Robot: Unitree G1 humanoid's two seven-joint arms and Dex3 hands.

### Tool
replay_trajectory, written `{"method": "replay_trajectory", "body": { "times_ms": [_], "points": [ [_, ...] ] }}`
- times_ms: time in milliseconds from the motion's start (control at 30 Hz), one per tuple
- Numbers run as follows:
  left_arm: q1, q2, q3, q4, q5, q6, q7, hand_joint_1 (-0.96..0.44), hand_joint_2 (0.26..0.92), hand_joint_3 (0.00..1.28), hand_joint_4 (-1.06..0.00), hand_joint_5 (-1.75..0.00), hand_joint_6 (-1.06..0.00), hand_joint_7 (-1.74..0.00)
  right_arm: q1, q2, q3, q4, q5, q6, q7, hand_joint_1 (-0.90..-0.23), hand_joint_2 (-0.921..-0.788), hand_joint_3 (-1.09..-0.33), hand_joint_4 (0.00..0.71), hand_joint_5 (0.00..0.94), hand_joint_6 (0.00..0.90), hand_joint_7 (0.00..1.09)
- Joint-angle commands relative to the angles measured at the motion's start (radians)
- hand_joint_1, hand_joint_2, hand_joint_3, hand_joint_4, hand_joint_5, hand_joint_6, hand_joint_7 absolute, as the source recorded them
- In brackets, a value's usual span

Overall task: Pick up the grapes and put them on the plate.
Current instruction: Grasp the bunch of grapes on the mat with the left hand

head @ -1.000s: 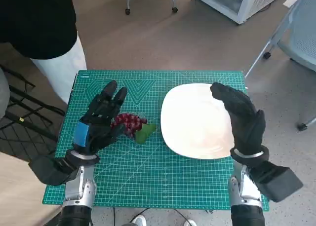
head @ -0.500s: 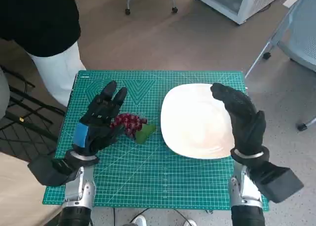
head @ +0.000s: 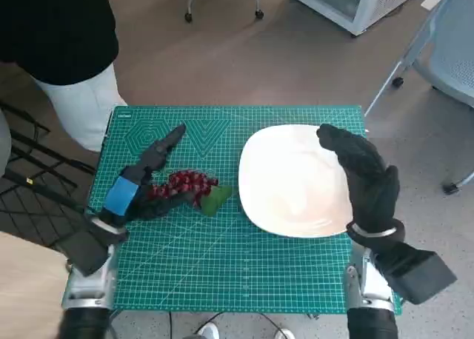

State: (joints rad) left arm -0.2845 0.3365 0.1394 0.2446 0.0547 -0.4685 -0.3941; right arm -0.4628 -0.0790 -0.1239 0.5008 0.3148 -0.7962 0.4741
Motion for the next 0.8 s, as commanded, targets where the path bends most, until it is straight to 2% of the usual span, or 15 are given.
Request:
{"method": "replay_trajectory", "body": {
  "times_ms": [33,200,467,733,800],
  "points": [
    [0.028,0.052,-0.037,-0.073,0.107,0.057,0.037,-0.56,0.871,0.01,-0.01,0.0,-0.14,0.0,0.019,0.001,-0.003,0.006,0.006,0.019,0.003,-0.652,-0.921,-0.772,0.456,0.001,0.003,0.5],
    [0.033,0.085,-0.079,-0.148,0.24,0.155,0.081,-0.52,0.825,0.0,0.0,0.0,-0.13,0.0,0.018,0.003,-0.003,0.005,0.009,0.025,0.003,-0.652,-0.921,-0.772,0.456,0.001,0.004,0.5],
    [0.006,0.107,-0.165,-0.246,0.446,0.382,0.097,-0.36,0.744,0.0,0.0,0.0,-0.14,0.0,0.018,0.005,-0.003,0.003,0.01,0.027,0.003,-0.654,-0.921,-0.772,0.456,0.001,0.004,0.5],
    [-0.001,0.113,-0.199,-0.281,0.489,0.473,0.095,-0.32,0.723,0.0,0.0,0.0,-0.14,-0.01,0.018,0.006,-0.003,0.003,0.01,0.027,0.004,-0.654,-0.921,-0.771,0.456,0.001,0.005,0.5],
    [-0.023,0.109,-0.23,-0.279,0.536,0.532,0.08,-0.32,0.72,0.0,0.0,0.0,-0.15,-0.01,0.017,0.005,-0.003,0.004,0.011,0.027,0.005,-0.654,-0.921,-0.771,0.456,0.001,0.005,0.5]
  ]
}}
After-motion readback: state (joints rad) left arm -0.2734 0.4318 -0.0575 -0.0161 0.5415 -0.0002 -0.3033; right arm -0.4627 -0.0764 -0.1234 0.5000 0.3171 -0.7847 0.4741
